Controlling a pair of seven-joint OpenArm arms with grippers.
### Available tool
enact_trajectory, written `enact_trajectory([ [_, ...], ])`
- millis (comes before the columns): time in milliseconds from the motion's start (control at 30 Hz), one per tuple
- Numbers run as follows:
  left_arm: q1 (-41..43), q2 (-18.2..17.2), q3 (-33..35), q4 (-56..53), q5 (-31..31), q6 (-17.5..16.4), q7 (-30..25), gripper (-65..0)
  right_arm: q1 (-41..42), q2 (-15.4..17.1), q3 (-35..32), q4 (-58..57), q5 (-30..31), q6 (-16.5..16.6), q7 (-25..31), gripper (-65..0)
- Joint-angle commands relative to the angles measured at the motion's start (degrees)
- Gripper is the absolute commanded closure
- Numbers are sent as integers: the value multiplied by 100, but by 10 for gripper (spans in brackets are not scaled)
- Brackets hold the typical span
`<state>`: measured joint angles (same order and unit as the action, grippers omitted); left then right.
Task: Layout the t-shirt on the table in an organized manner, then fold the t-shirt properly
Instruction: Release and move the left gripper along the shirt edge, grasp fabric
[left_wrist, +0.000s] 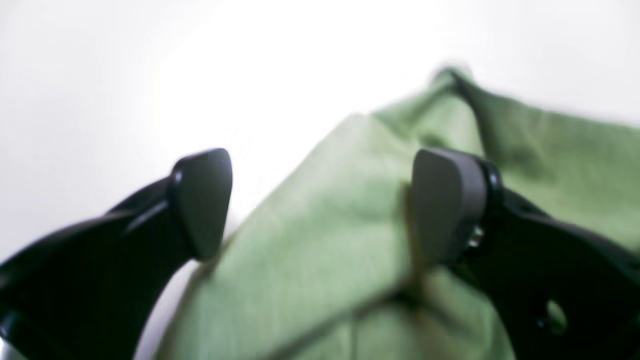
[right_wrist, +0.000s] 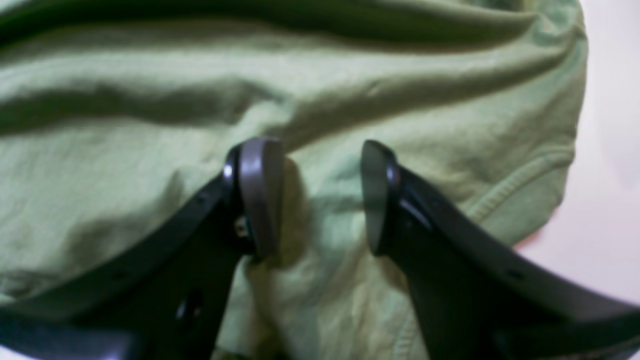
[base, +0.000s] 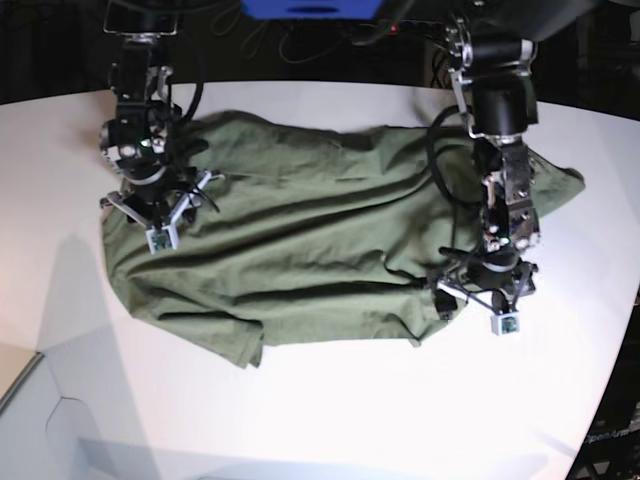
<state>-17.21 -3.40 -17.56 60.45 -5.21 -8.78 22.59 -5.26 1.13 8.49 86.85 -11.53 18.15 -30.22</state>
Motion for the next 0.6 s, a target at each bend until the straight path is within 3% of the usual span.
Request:
enact_trajectory([
  [0, -261, -130, -86, -62, -178, 20, -118, -548, -24, 41, 8, 14, -38, 0, -209, -267],
  [167, -692, -385, -94, -801, -547, -24, -153, -548, -120, 50, 17, 14, -47, 0, -183, -267],
  [333, -1219, -377, -94, -1741, -573, -41, -162, -548, -120, 41, 17, 5, -47, 0, -200, -266],
  [567, -1272, -210, 169, -1882, -538, -41, -171, -547, -120, 41, 17, 5, -47, 0, -209, -266],
])
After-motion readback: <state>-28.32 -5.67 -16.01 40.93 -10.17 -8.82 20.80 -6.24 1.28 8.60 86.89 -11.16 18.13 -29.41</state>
